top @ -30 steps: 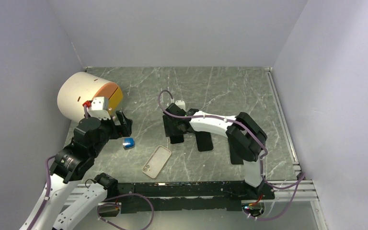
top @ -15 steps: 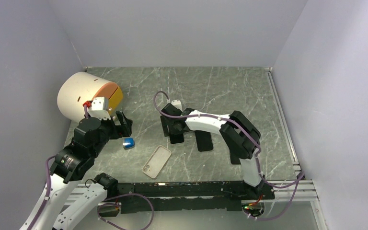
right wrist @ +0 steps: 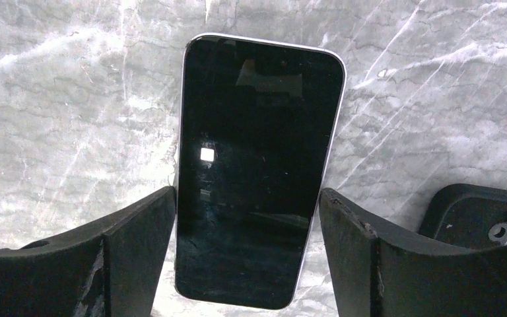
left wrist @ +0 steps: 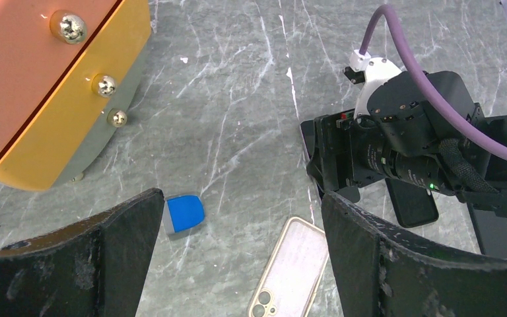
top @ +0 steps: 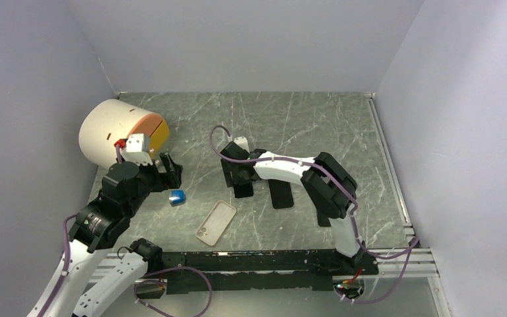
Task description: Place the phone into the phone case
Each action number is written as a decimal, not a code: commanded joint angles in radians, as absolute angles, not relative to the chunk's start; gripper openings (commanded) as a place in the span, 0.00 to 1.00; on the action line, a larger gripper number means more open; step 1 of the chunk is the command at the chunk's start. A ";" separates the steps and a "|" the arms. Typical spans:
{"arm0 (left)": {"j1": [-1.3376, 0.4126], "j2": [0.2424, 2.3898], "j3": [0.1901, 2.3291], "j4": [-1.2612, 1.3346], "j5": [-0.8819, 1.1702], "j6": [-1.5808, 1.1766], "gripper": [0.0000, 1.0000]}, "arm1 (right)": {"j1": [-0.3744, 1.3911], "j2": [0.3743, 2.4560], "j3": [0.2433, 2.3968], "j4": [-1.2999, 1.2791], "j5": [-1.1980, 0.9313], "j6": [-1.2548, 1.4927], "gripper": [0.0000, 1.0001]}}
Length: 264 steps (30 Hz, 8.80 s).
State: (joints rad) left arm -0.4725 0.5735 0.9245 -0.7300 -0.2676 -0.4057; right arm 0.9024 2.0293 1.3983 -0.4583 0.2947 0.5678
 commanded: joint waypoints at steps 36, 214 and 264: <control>-0.469 0.577 0.926 -0.723 -0.267 -0.414 0.94 | 0.853 1.546 1.049 -0.459 0.338 0.497 0.33; -0.470 0.988 0.755 -0.422 0.334 -0.883 0.80 | 0.979 1.394 0.790 -0.237 0.334 0.653 0.69; -0.610 1.187 0.722 0.093 0.499 -1.036 0.03 | 0.987 1.145 0.839 -0.111 0.163 0.614 0.84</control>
State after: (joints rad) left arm -0.6029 1.2518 0.7261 0.0399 0.4782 -1.0588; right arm 0.9806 1.2106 0.8234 -0.2081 0.1810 0.6498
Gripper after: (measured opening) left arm 0.095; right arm 0.789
